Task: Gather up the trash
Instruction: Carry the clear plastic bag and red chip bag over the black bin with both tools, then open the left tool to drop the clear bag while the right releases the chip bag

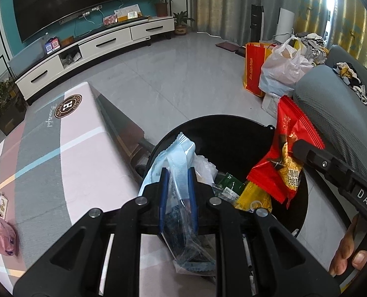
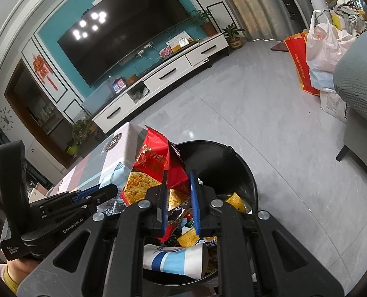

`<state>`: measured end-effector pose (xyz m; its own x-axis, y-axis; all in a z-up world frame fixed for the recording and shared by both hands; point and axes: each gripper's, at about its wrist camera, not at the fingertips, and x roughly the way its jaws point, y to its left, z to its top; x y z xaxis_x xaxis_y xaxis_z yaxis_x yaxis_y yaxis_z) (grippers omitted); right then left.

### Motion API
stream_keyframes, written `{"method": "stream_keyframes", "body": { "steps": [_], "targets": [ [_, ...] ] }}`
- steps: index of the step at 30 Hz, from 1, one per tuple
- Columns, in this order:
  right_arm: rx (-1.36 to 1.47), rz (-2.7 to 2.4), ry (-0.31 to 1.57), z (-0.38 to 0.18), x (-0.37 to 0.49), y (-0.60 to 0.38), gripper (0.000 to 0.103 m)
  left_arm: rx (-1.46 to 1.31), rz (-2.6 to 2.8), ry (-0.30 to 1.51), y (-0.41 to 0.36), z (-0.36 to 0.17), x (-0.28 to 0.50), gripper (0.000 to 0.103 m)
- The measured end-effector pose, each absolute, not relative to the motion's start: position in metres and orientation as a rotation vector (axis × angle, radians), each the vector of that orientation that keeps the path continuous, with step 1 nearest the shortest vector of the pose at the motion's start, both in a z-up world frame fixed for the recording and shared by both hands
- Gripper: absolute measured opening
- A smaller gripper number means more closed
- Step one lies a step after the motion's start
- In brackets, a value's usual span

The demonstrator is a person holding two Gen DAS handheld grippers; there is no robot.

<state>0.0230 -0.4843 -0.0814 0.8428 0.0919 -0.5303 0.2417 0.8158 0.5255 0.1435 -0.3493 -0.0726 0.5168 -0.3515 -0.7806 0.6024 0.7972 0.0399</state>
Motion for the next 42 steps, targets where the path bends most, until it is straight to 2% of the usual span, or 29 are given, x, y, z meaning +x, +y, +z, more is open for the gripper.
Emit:
{"method": "stream_keyframes", "body": {
  "steps": [42],
  "targets": [
    [0.618, -0.090, 0.644, -0.102, 0.045, -0.488, 0.017, 0.384, -0.602, 0.861, -0.368, -0.088, 0.142, 0.019]
  ]
}}
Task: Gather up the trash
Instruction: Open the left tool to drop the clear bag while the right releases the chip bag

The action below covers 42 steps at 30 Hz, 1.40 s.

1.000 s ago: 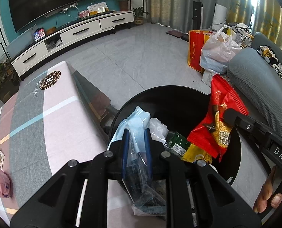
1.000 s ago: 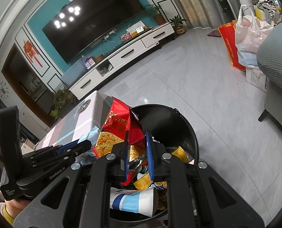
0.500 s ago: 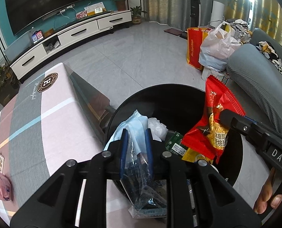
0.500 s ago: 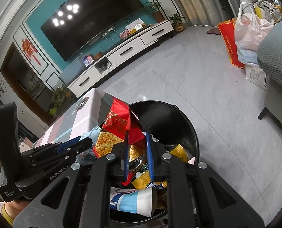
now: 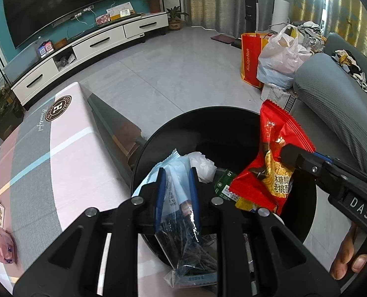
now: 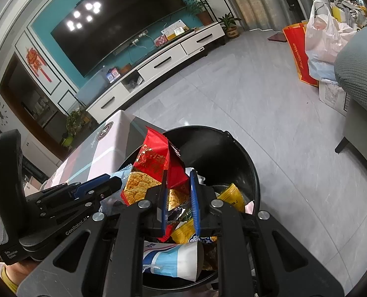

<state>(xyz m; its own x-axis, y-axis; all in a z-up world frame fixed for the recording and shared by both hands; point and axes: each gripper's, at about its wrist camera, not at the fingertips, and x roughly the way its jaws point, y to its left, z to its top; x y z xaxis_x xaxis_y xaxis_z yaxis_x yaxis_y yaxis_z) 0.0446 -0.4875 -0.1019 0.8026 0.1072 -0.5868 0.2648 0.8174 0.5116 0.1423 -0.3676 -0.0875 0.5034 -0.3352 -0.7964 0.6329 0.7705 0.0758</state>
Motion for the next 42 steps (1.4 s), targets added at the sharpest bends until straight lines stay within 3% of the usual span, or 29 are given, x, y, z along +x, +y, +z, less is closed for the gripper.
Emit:
{"method": "stream_keyframes", "body": {
  "steps": [24, 30, 34, 42],
  "targets": [
    [0.622, -0.085, 0.678, -0.106, 0.049, -0.486, 0.017, 0.387, -0.596, 0.880, -0.367, -0.094, 0.143, 0.024],
    [0.621, -0.092, 0.685, -0.108, 0.048, -0.486, 0.019, 0.378, -0.593, 0.875, -0.364, -0.091, 0.144, 0.037],
    [0.621, -0.100, 0.690, -0.108, 0.046, -0.487, 0.030, 0.362, -0.591, 0.870, -0.358, -0.086, 0.143, 0.048],
    [0.624, -0.122, 0.689, -0.097, 0.029, -0.484, 0.044, 0.317, -0.586, 0.844, -0.336, -0.066, 0.130, 0.071]
  ]
}}
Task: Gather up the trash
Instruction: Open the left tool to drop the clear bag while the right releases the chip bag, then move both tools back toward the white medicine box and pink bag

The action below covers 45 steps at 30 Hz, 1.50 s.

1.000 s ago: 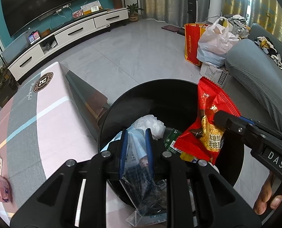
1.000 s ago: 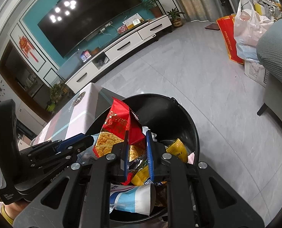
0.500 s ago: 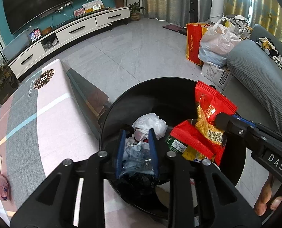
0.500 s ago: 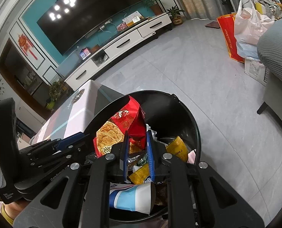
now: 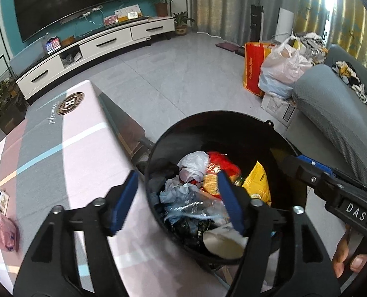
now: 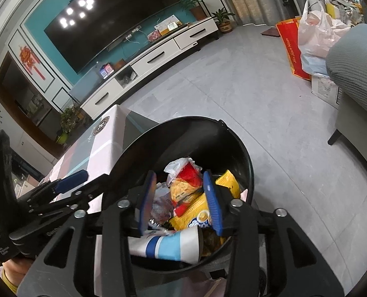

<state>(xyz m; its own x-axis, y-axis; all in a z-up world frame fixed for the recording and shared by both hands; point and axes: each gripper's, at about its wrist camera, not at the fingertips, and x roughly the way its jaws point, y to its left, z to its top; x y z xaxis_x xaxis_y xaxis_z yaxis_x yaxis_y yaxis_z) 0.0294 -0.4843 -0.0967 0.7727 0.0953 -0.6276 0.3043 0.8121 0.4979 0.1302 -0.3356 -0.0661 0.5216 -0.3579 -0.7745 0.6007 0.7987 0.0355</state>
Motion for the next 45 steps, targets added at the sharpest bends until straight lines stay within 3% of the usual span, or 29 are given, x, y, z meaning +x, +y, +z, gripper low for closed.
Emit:
{"method": "stream_keyframes", "body": {
  "steps": [7, 14, 21, 30, 45],
  "targets": [
    [0.600, -0.124, 0.696, -0.078, 0.005, -0.467, 0.059, 0.261, -0.562, 0.809, -0.294, -0.039, 0.104, 0.089],
    [0.554, -0.109, 0.712, -0.054, -0.020, -0.438, 0.071, 0.205, -0.502, 0.777, -0.241, -0.017, 0.075, 0.099],
    [0.471, -0.080, 0.752, -0.033, -0.034, -0.399, 0.088, 0.168, -0.396, 0.739, -0.182, 0.001, 0.045, 0.100],
    [0.392, 0.002, 0.783, -0.016, -0.035, -0.349, 0.089, 0.099, -0.317, 0.697, -0.109, 0.014, 0.017, 0.100],
    [0.279, 0.204, 0.929, -0.033, 0.002, -0.251, 0.089, -0.076, -0.074, 0.840, 0.038, -0.039, 0.014, 0.100]
  ]
}}
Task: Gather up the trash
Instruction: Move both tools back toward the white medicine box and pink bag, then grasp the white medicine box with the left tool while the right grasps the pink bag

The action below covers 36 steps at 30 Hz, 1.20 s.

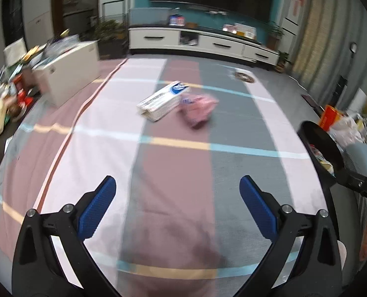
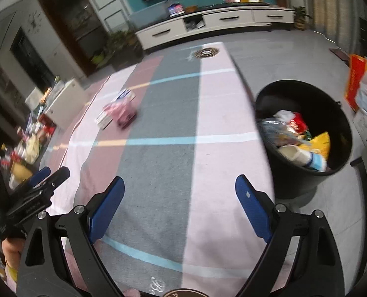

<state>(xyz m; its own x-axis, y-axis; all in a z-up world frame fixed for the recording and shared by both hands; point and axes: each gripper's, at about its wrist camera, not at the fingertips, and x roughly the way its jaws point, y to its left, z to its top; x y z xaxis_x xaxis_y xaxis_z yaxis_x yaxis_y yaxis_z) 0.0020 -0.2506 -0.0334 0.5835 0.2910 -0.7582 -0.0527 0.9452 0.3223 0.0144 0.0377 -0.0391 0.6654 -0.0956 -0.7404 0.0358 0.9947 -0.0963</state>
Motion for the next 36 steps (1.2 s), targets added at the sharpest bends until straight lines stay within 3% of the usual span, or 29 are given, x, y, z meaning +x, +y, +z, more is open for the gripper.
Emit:
{"method": "stream_keyframes", "body": {
  "steps": [14, 36],
  "targets": [
    [0.199, 0.302, 0.982, -0.062, 0.048, -0.180, 0.089, -0.169, -0.080, 0.843, 0.087, -0.068, 0.037, 0.100],
    [0.118, 0.423, 0.883, -0.090, 0.188, -0.095, 0.089, -0.011, -0.243, 0.828, 0.087, -0.098, 0.192, 0.099]
  ]
}}
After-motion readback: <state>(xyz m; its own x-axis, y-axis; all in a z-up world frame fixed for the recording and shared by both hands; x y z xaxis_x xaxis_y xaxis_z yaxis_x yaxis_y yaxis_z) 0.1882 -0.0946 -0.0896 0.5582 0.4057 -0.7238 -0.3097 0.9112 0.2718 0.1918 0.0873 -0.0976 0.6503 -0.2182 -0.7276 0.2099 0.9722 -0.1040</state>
